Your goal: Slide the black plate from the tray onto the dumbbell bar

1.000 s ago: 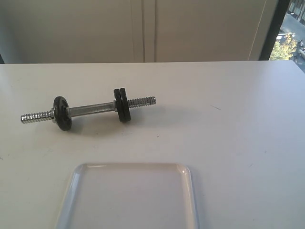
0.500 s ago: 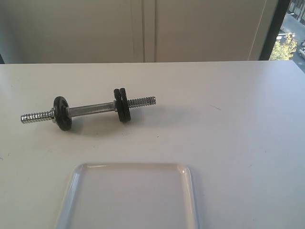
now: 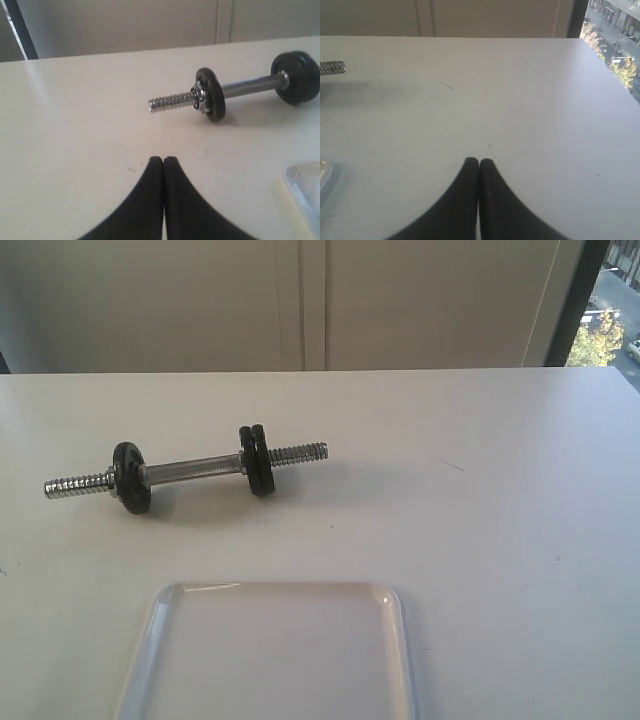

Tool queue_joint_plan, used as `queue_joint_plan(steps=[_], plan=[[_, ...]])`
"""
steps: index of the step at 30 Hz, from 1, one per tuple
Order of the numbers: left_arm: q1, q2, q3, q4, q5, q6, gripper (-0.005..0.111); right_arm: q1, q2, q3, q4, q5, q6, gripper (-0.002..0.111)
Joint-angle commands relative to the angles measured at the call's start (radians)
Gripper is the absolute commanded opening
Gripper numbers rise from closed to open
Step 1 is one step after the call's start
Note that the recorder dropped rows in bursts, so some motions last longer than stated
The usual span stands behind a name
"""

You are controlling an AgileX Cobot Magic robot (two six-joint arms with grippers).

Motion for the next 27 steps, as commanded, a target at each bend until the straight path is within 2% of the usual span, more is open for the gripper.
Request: queue_joint_plan(steps=[1,7,21,27], plan=[[0.001,-0.005,0.018,0.043,0.058,-0.010,0.000,-0.005,-0.006,0.005,0.000,-0.015,0.003,0.000],[0.001,-0.005,0.018,0.094,0.139,-0.010,0.000,-0.005,-0.006,0.005,0.000,-0.015,0.003,0.000],[0.001,-0.005,0.018,0.111,0.139,0.044,0.000,-0.005,-0.006,0.005,0.000,-0.015,0.003,0.000],[0.009,-0.005,0.018,0.024,0.138,0.117,0.000,-0.005,-0.006,0.005,0.000,-0.015,0.003,0.000]])
